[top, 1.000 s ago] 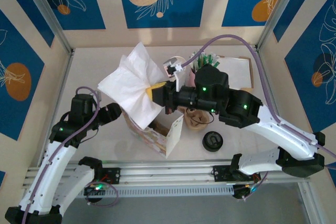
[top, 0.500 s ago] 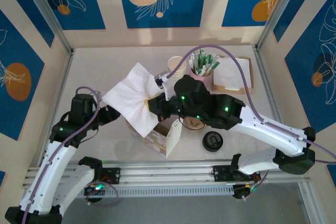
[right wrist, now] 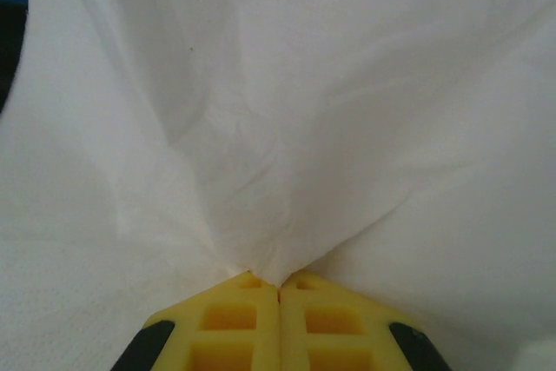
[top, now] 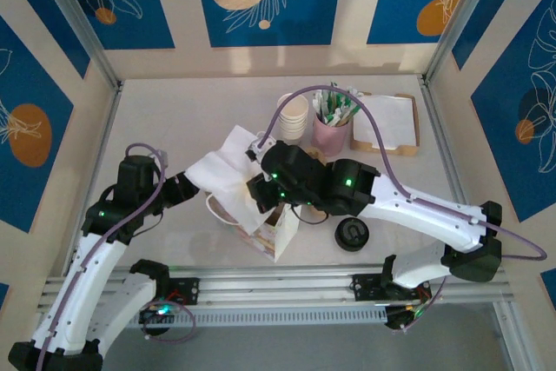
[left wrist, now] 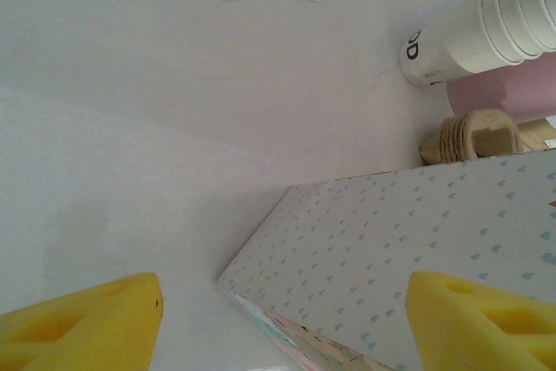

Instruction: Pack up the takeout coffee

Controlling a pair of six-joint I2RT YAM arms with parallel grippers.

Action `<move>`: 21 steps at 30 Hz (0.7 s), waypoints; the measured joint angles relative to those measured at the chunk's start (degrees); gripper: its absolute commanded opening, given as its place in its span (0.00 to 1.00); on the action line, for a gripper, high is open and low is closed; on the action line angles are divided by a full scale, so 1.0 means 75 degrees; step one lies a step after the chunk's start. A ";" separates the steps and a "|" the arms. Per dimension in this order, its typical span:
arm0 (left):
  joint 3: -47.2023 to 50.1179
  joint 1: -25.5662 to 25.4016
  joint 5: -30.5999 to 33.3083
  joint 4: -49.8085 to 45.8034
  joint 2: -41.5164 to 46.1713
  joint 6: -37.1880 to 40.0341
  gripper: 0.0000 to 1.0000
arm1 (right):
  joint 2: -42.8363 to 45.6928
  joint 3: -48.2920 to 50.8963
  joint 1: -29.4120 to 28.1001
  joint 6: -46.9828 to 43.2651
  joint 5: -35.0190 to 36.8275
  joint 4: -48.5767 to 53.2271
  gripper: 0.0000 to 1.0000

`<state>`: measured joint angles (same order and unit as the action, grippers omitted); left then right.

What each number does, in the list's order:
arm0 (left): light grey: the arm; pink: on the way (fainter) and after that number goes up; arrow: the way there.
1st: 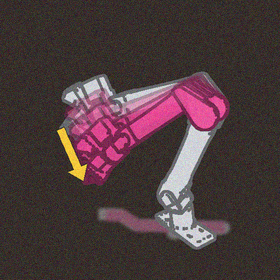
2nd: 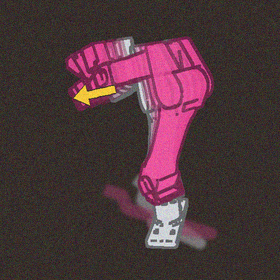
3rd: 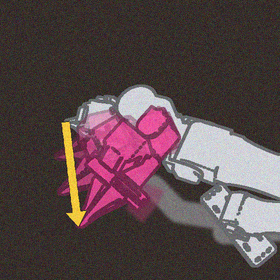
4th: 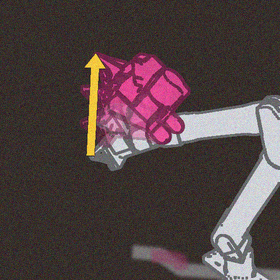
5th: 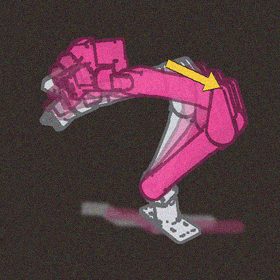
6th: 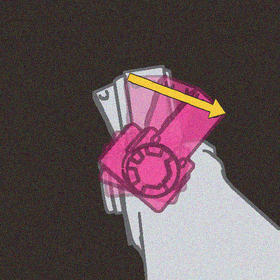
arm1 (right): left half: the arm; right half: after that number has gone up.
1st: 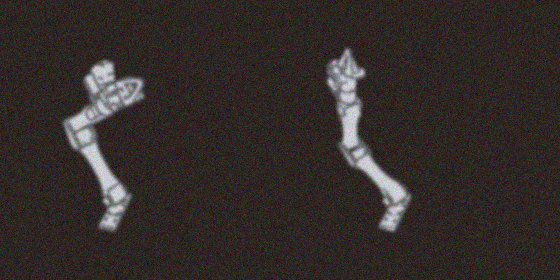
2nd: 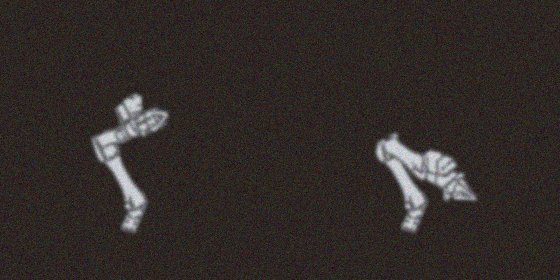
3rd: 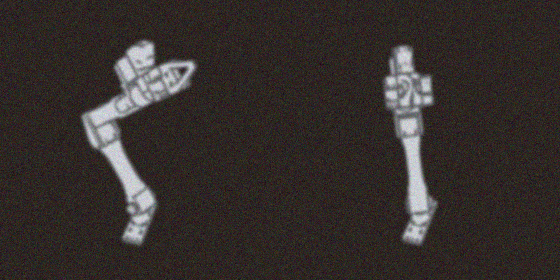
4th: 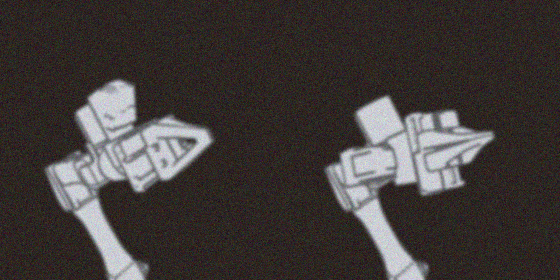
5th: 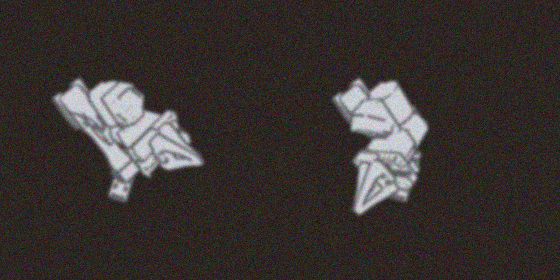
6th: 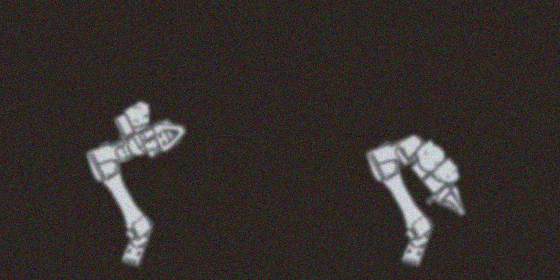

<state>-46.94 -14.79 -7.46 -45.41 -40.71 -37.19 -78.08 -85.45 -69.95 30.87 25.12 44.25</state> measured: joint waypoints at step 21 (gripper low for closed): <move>0.0015 0.0000 0.0000 0.0012 -0.0154 0.0000 0.74 | -0.1480 -0.0766 -0.0274 -0.0539 0.0662 0.1416 0.02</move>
<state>-46.83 -14.79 -7.46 -45.32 -41.87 -37.19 -89.19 -91.20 -72.01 26.83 30.09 54.87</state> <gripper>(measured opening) 0.741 0.064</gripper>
